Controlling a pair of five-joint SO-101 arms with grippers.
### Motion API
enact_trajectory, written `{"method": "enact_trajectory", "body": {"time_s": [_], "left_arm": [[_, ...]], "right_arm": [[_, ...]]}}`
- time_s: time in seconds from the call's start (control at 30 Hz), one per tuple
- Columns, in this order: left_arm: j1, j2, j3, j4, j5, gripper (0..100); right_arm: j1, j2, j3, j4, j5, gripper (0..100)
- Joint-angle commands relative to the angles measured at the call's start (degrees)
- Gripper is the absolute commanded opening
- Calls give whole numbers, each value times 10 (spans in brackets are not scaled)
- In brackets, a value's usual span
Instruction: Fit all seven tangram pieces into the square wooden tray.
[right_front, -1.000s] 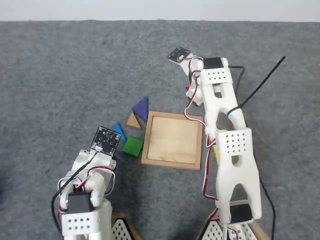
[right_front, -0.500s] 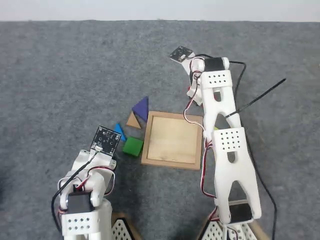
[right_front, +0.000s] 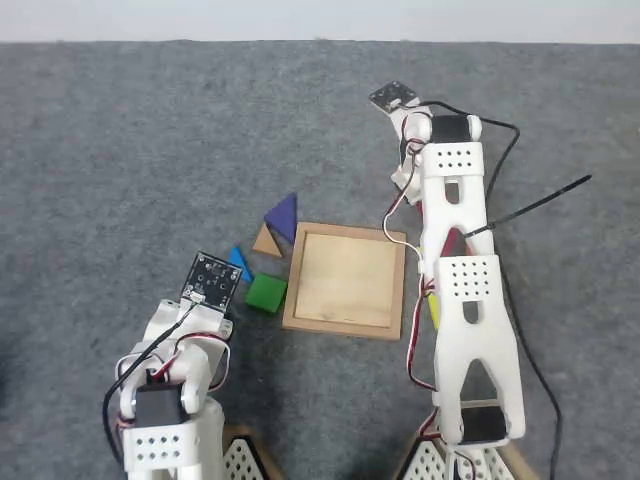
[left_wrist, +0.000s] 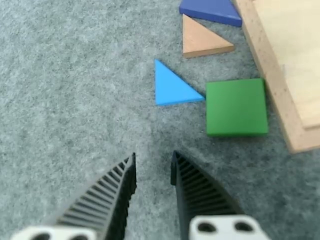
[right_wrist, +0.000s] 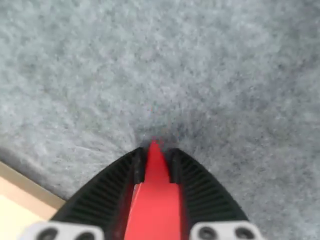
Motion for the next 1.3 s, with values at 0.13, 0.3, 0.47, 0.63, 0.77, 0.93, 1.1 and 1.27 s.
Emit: {"method": "enact_trajectory", "body": {"time_s": [0.13, 0.3, 0.47, 0.63, 0.77, 0.93, 1.1, 1.27], "left_arm": [[-3, -11, -4, 5, -5, 108], [-3, -11, -4, 4, -5, 108], [-2, -11, -4, 4, -5, 108], [-2, -11, -4, 4, -6, 108], [-3, -11, -4, 4, -6, 108], [-3, -11, -4, 6, -27, 108], [-3, -11, -4, 6, -28, 108], [-3, -11, -4, 6, -28, 108]], "right_arm": [[17, -137, 118, 27, -11, 75], [22, -268, 174, 27, -75, 132], [21, -384, 296, 26, -79, 136], [21, -486, 447, 13, -79, 173], [21, -542, 600, -75, -98, 175], [-7, -569, 823, -251, -126, 184], [-3, -545, 883, -312, -122, 318], [29, -524, 883, -326, -102, 365]]}}
